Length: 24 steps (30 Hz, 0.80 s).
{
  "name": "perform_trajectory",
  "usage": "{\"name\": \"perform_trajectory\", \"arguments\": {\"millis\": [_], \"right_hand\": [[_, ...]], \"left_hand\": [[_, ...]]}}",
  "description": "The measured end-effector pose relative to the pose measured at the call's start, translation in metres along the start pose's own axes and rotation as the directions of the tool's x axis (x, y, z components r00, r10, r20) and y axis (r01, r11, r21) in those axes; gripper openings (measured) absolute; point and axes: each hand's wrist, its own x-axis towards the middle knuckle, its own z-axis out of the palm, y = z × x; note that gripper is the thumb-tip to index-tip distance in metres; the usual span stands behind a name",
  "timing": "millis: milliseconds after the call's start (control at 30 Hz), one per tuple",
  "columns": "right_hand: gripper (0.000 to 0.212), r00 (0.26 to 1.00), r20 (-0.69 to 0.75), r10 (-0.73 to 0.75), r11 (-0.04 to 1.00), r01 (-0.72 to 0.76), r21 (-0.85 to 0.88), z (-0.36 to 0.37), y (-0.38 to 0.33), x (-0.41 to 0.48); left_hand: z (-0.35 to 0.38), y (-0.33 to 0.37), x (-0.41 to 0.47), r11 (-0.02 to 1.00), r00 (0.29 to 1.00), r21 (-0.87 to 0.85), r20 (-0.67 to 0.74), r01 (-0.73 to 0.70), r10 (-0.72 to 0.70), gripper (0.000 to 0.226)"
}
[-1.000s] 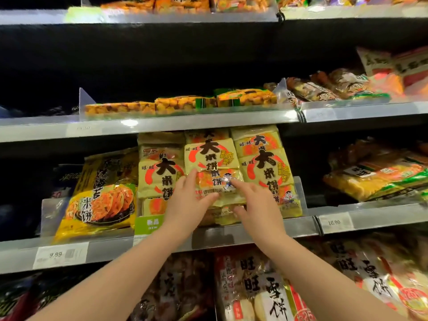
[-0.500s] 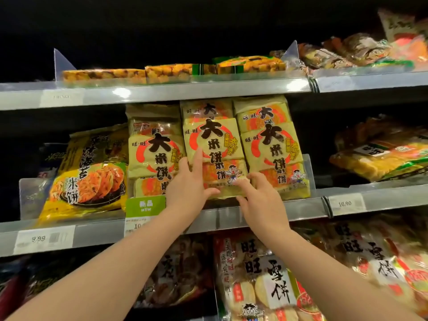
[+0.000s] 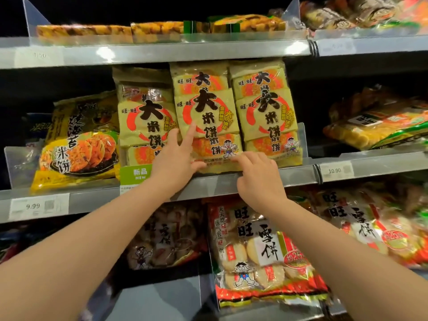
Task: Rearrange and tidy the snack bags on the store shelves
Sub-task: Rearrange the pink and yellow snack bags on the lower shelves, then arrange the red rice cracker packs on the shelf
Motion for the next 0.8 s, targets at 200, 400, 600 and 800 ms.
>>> {"name": "perform_trajectory", "arguments": {"millis": [200,400,600,800], "right_hand": [[0.046,0.999,-0.026,0.021,0.998,-0.019,0.055,0.0,0.003,-0.012],[0.037,0.99,-0.132,0.054,0.981,-0.027,0.192,-0.002,0.008,-0.051],[0.033,0.944,0.041,0.327,0.914,-0.327,0.238,0.026,0.051,-0.119],[0.065,0.788,0.298,0.539,0.739,-0.612,0.281,0.053,0.094,-0.178]], "left_hand": [[-0.003,-0.012,-0.024,0.993,0.999,0.121,-0.037,-0.014,0.019,0.077],[0.01,-0.003,-0.068,0.988,0.975,0.006,-0.163,-0.154,0.152,0.048],[0.074,0.035,-0.136,0.947,0.988,-0.321,0.138,-0.028,0.076,0.05],[0.154,0.079,-0.188,0.816,0.89,-0.465,0.438,0.343,-0.125,0.074]]}}
